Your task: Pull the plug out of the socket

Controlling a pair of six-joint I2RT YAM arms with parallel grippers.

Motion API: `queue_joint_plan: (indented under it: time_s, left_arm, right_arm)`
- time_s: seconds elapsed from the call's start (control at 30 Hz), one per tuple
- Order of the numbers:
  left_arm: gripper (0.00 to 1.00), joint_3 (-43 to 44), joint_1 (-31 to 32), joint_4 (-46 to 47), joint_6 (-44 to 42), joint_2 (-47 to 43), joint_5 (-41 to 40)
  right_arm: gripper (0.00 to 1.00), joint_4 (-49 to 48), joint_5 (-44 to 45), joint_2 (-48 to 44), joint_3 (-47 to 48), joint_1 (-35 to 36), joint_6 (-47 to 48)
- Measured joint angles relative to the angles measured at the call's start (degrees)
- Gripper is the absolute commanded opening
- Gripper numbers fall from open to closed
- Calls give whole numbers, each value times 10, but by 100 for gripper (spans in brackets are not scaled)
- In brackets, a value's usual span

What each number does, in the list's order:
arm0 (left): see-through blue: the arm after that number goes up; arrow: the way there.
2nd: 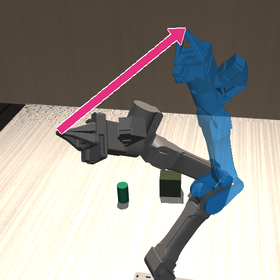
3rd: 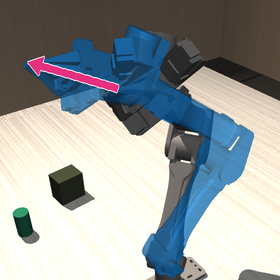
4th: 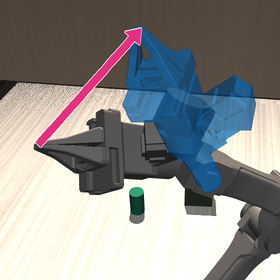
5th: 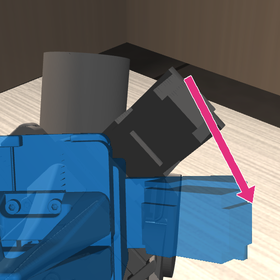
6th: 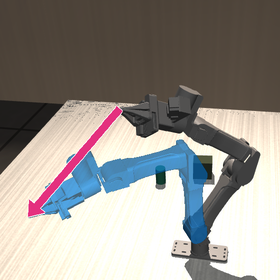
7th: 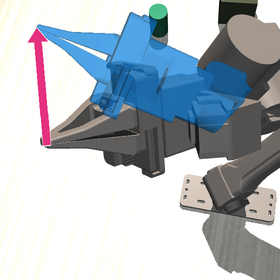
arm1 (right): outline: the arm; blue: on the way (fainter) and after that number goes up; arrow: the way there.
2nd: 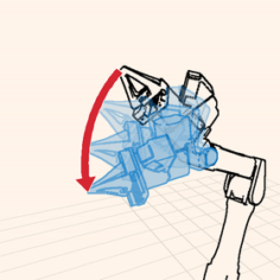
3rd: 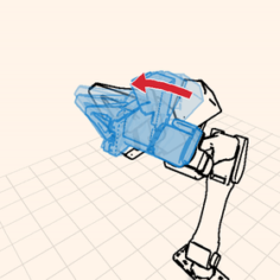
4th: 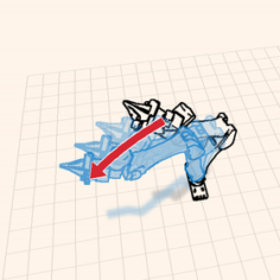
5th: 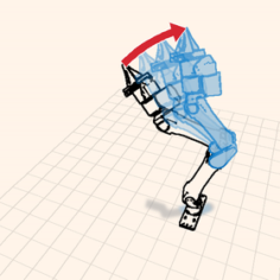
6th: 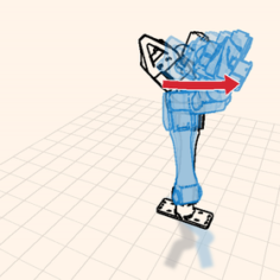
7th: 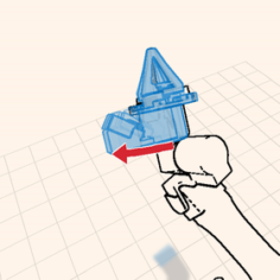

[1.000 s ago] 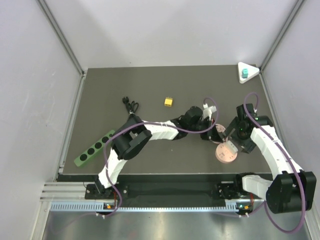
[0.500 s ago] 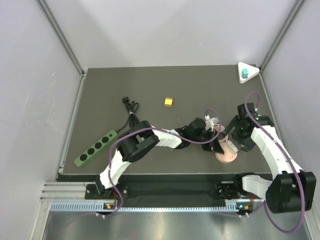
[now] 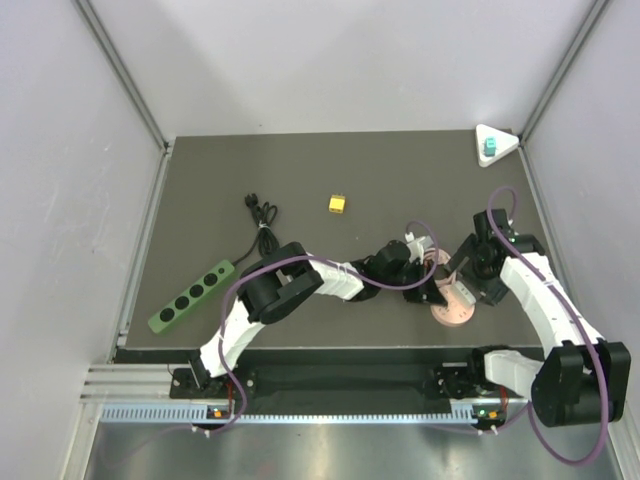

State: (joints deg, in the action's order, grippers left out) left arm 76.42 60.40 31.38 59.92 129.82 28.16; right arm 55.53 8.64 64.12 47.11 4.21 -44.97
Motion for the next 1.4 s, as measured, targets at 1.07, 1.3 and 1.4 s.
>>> queue_joint_plan:
  time_s: [1.07, 1.3, 1.4]
  left_arm:
    - [0, 7, 1, -14, -3, 0, -10]
    - [0, 7, 1, -14, -3, 0, -10]
    - [0, 7, 1, -14, -3, 0, -10]
  right_arm:
    - [80, -16, -3, 24, -33, 0, -40]
    - [81, -23, -4, 24, -44, 0, -52]
    - [81, -24, -4, 25, -44, 0, -57]
